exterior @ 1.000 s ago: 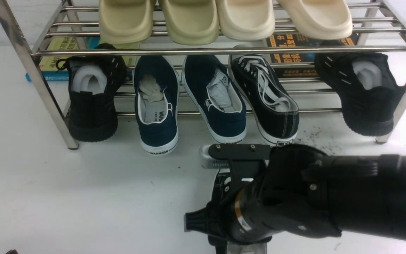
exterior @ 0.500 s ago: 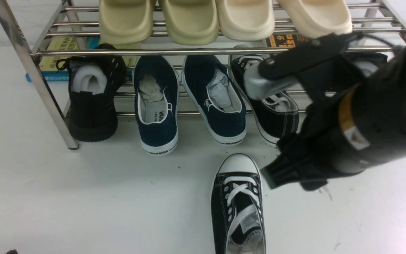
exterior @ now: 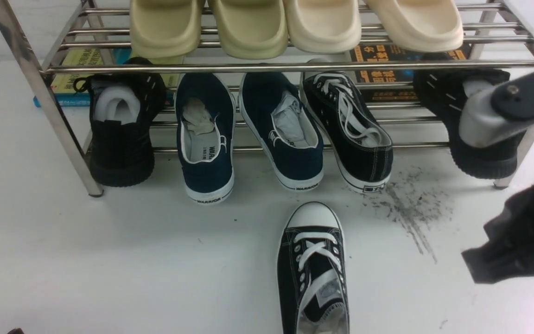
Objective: Take the shoes off the shelf with your hand on the white table.
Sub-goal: 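Reach toward the shoe rack and grasp a shoe on it with the right gripper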
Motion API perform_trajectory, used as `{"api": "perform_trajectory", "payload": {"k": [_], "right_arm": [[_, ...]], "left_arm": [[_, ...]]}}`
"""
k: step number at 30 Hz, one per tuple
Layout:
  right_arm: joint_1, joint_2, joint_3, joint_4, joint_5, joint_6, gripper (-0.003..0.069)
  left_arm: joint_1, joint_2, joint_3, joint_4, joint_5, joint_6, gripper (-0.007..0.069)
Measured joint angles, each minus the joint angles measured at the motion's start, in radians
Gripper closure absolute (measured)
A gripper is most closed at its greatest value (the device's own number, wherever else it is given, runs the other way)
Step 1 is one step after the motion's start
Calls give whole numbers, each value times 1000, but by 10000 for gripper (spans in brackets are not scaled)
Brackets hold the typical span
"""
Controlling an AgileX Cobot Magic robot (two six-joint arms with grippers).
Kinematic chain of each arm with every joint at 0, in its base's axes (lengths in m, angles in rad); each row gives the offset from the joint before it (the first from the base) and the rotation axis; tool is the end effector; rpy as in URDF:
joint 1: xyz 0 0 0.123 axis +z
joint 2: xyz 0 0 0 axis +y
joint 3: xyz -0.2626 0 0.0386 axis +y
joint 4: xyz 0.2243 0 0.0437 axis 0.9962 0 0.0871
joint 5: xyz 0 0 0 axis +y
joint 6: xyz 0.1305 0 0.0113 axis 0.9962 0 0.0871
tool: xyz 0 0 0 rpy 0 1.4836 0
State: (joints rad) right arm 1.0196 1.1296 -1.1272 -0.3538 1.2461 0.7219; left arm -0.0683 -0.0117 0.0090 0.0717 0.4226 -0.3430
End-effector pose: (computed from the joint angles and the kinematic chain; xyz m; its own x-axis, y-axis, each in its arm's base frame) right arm 0.1406 0.1466 0.3076 -0.8085 -0.2899 -0.5122 -0.3324 0.9431 -0.0090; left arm 0.0850 -0.0019 0.1601 -0.3236 -0.2524 -0.9119 -0.0501 0.9670 -0.2499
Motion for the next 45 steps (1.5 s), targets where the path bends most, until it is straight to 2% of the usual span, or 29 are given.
{"api": "perform_trajectory", "payload": {"k": [4,11,15,18,20,25,26,28,31,37,45], "right_arm": [[-6,46,3,-40,-46,3,673],[-174,217,-78,-45,-182,-10,672],[-294,324,-152,18,-303,-94,662],[-334,374,-187,62,-347,-152,648],[-367,438,-231,112,-375,-218,608],[-379,527,-304,123,-404,-304,458],[-379,533,-306,124,-407,-307,451],[-379,572,-339,117,-430,-336,373],[-379,609,-354,89,-446,-345,331],[-379,666,-357,-2,-449,-348,321],[-379,720,-357,-52,-479,-350,357]], "left_arm": [[0,0,0,0,0,0,383],[0,0,0,0,0,0,383],[0,0,0,0,0,0,383],[0,0,0,0,0,0,383],[0,0,0,0,0,0,383],[0,0,0,0,0,0,383],[0,0,0,0,0,0,383],[0,0,0,0,0,0,383],[0,0,0,0,0,0,383],[0,0,0,0,0,0,383],[0,0,0,1,0,0,383]]}}
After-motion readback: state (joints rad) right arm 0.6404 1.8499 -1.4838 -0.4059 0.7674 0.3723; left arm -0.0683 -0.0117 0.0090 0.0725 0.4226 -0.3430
